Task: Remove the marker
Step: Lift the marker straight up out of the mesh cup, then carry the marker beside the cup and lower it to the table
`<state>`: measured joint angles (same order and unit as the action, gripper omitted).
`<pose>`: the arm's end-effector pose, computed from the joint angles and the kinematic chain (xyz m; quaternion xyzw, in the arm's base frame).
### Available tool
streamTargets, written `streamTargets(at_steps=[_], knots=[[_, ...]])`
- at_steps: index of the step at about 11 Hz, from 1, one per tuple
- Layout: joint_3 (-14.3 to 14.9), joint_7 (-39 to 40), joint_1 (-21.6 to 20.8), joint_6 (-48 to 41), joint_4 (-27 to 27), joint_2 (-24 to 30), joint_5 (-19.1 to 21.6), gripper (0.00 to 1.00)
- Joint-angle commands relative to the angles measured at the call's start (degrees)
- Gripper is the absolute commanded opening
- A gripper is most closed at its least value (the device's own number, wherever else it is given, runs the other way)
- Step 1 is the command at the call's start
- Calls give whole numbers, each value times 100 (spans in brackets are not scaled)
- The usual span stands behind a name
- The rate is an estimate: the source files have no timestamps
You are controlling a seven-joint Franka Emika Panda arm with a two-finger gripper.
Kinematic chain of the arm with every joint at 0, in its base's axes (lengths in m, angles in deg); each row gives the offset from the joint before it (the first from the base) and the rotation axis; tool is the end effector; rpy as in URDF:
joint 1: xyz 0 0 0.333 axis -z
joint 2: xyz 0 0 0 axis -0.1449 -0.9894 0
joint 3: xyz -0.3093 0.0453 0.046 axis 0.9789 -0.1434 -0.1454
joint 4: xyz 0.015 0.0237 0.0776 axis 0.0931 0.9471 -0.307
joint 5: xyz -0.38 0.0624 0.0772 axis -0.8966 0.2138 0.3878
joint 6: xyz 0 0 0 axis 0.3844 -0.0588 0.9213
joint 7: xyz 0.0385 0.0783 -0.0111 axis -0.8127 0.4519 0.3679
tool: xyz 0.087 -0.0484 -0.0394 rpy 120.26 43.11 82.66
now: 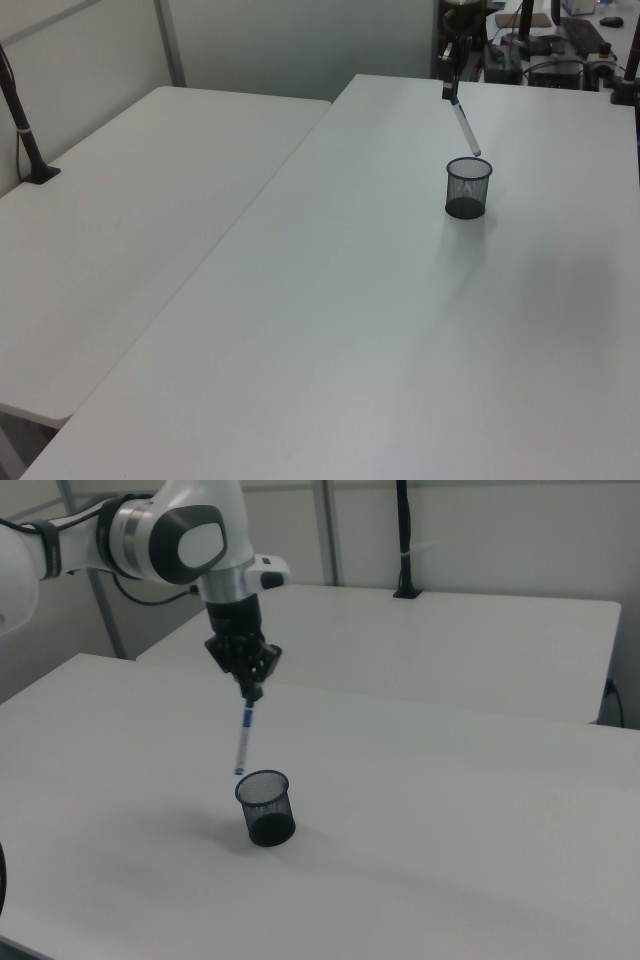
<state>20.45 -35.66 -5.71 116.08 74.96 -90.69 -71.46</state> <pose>0.6135 -0.0504 0.5482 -0.9997 0.0110 -0.0201 0.0031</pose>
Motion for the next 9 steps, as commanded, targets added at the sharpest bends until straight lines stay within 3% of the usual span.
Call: streamTargets(at_steps=[1, 8, 9], knots=[[0, -209, -664, -266, 127, -44, 137, 12], [0, -868, -1465, 181, 672, -607, 128, 15], [0, -912, -1545, 261, 778, -615, 128, 20]])
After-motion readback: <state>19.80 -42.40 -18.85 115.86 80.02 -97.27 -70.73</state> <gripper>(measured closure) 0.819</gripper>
